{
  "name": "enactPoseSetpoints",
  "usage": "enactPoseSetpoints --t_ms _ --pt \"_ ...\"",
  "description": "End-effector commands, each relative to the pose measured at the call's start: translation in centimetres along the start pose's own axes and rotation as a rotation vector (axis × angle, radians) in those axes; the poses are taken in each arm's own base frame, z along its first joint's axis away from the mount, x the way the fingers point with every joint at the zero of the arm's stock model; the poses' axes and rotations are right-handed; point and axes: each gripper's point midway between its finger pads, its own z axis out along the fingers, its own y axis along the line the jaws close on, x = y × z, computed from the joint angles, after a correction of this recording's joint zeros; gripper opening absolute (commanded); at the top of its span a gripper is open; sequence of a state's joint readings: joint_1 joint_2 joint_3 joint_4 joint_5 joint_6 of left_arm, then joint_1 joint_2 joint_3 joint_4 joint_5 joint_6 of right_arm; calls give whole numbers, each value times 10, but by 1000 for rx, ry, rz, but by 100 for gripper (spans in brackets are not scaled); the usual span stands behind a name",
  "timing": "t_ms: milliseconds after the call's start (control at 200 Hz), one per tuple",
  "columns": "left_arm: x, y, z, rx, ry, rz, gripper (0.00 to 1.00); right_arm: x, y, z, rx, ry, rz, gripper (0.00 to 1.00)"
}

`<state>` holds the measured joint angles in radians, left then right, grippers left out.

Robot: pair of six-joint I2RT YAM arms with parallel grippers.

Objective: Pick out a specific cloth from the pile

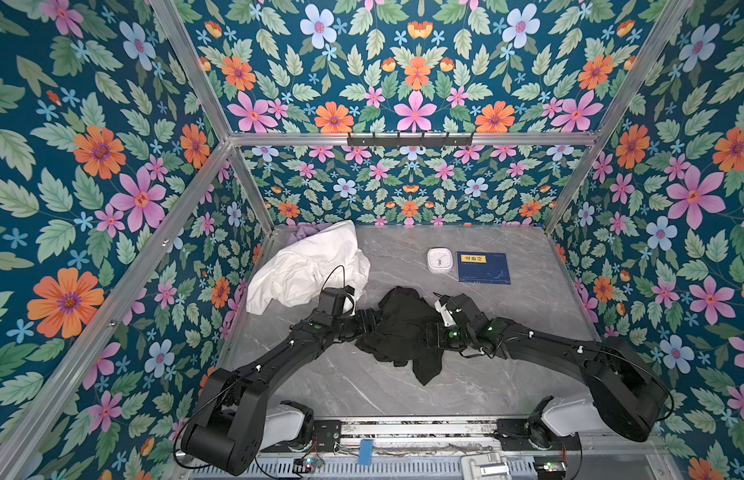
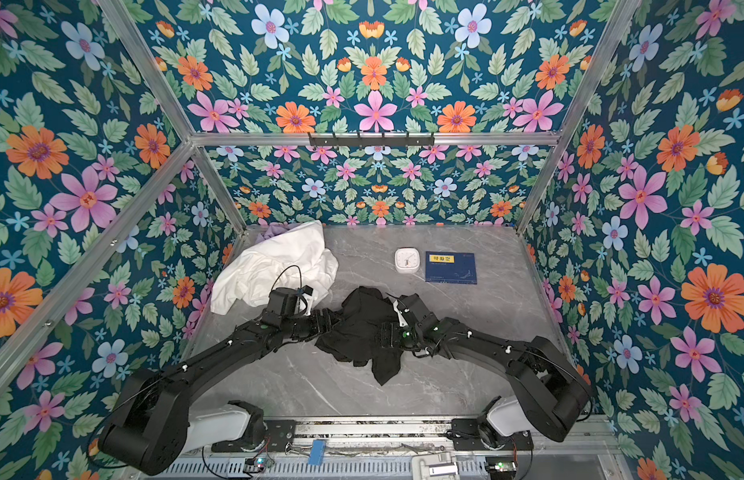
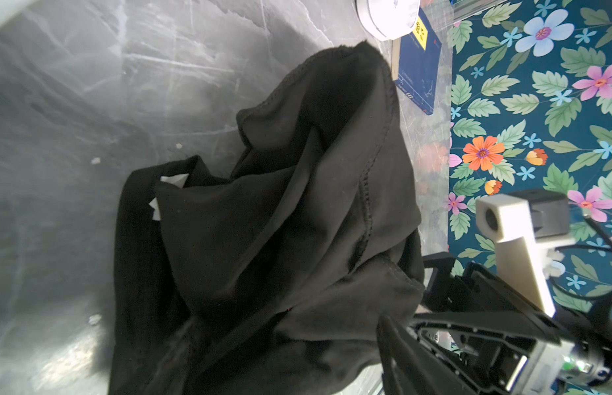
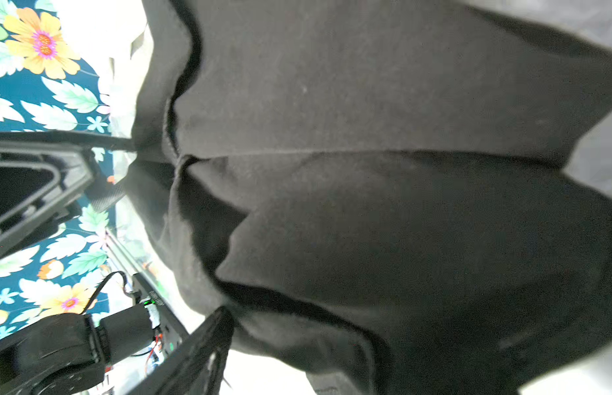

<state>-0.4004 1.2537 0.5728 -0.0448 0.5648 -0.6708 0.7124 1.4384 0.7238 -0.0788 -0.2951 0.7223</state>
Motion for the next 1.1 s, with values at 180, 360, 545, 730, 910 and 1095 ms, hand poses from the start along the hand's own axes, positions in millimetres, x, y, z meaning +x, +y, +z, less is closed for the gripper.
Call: enactPoseSetpoints --t_ms 180,360,545,730,910,1095 --pt "7 9 -6 -39 -3 2 80 -10 10 8 -23 -1 -60 83" --pt "7 13 -11 -75 -10 24 80 -13 12 5 -13 -3 -78 83" --pt "4 23 -15 -135 -39 50 80 -25 14 -16 15 -71 -78 86" --pt "-18 26 -30 -250 -99 141 80 -40 1 -50 159 -167 -146 87" --pt "-72 34 -66 -471 -317 277 82 -79 -36 -101 456 -426 -245 89" --pt "-115 21 -99 -551 -531 352 84 -104 -56 -146 678 -684 -503 96"
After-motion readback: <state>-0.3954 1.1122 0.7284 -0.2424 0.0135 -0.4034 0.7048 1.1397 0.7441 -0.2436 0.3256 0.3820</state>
